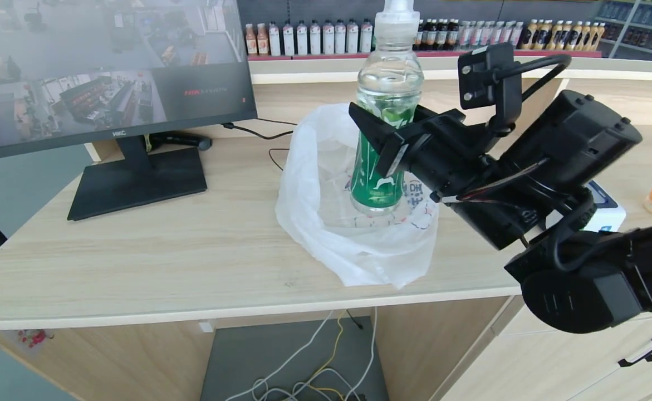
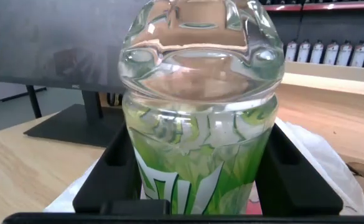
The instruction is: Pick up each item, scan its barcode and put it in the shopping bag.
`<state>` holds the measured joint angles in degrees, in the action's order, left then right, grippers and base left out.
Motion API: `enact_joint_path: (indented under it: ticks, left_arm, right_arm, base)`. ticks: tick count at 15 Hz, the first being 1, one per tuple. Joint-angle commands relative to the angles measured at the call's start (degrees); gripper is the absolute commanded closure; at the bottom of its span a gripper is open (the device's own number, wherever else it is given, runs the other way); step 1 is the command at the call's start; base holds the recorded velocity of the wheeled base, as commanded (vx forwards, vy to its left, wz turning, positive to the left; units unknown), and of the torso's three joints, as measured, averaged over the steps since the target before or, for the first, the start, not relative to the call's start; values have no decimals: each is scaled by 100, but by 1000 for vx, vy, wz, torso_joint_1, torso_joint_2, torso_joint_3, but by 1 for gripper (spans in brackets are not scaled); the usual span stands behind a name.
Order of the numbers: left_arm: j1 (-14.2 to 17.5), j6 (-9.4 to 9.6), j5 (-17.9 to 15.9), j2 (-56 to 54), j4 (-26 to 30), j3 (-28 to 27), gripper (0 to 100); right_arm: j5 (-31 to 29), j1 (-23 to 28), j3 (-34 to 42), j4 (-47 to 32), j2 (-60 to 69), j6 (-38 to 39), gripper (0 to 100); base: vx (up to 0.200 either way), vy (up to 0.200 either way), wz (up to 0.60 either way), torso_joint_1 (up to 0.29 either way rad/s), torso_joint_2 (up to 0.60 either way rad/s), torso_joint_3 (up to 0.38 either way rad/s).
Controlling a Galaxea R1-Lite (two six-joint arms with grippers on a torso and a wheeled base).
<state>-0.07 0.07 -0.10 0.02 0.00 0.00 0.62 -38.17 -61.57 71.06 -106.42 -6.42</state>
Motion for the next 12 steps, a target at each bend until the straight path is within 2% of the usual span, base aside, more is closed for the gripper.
enact_joint_path:
  ticks: [1,4,8,12]
  left_arm:
    - [-1,10,1,-2,0,0,0]
    - [-1,10,1,-2,0,0,0]
    - [-1,10,1,-2,0,0,0]
    - [-1,1,1,-2,0,0,0]
  right_arm:
    - [-150,-6,-636,-233,-379,-26,100]
    - [-317,-6,-1085,-382,-739,-34,100]
    - [-308,108,-1173,-514,-836,-26,100]
    - [-291,134,-2078,-716,-1311,10,100]
  base:
    - [0,0,0,0,0,0]
    - [0,0,0,0,0,0]
    - [0,0,0,0,0,0]
    - [0,0,0,0,0,0]
